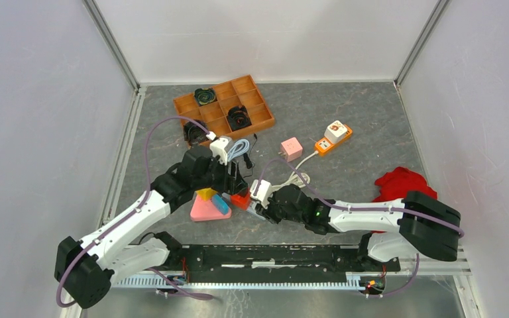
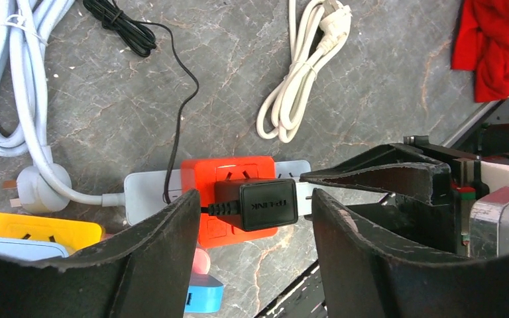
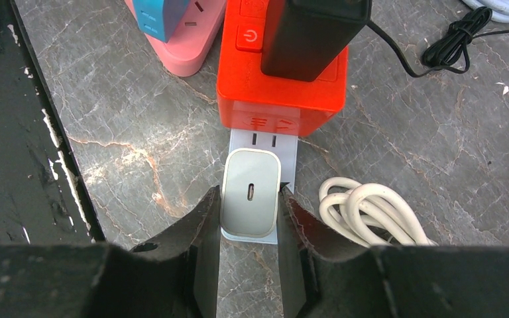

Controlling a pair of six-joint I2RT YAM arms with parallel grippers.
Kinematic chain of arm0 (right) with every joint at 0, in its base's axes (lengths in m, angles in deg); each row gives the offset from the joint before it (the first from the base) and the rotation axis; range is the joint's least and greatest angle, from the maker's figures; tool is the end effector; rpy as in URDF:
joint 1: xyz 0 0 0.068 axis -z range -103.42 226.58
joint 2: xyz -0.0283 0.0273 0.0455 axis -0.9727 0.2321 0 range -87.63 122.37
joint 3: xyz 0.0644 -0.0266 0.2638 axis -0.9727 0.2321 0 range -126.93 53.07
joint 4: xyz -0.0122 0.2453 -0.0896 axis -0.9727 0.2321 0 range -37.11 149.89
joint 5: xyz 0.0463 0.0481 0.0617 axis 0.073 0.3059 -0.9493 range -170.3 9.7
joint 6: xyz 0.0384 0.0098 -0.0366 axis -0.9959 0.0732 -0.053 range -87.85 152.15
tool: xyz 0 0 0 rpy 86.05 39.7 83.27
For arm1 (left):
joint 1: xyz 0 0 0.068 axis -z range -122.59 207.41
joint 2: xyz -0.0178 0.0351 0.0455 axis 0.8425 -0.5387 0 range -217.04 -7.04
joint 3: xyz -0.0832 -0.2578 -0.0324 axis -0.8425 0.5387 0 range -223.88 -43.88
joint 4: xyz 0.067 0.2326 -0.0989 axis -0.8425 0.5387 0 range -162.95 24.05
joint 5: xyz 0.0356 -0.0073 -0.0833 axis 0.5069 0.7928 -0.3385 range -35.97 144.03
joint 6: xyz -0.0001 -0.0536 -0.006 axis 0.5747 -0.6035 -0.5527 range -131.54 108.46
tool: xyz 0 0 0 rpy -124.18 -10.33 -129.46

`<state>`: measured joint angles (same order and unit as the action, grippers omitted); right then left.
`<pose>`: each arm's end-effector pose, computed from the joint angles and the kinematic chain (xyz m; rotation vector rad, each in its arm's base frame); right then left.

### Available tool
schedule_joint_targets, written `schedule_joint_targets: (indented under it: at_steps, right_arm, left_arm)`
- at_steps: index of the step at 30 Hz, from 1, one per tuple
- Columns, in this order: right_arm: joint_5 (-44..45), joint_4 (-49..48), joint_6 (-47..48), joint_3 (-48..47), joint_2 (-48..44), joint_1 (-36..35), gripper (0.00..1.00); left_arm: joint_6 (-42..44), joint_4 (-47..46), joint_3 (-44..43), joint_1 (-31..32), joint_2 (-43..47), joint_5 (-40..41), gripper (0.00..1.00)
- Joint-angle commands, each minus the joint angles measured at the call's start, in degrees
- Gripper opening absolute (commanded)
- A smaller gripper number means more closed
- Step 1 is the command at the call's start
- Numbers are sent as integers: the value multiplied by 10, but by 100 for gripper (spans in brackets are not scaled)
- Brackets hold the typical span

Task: Insert the plug
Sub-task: Pick up the plug from the socket.

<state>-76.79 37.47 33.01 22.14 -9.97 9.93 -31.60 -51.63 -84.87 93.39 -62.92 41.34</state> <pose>0.1085 0.2458 0.1772 -1.1790 1.8317 0.6090 0.1668 -0.1307 0.2628 0.4462 2.2552 -0.7723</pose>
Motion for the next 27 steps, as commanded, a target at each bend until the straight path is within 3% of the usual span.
schedule_joint_targets:
  at_steps: [1, 13, 20, 23, 27]
  right_arm:
    - [15, -50, -8, 8, -12, -2, 0]
    - [29, -64, -6, 15, -22, -2, 0]
    - [28, -83, 1, 16, -23, -2, 0]
    - [26, -83, 3, 15, -23, -2, 0]
    - [26, -89, 3, 19, -23, -2, 0]
  left_arm:
    - [19, -15, -20, 29, -7, 63, 67]
    - [26, -5, -16, 90, -29, 148, 60]
    - [27, -4, -20, 104, -44, 156, 41]
    - [29, -2, -37, 104, -44, 156, 58]
    - [27, -10, -64, 104, -39, 148, 66]
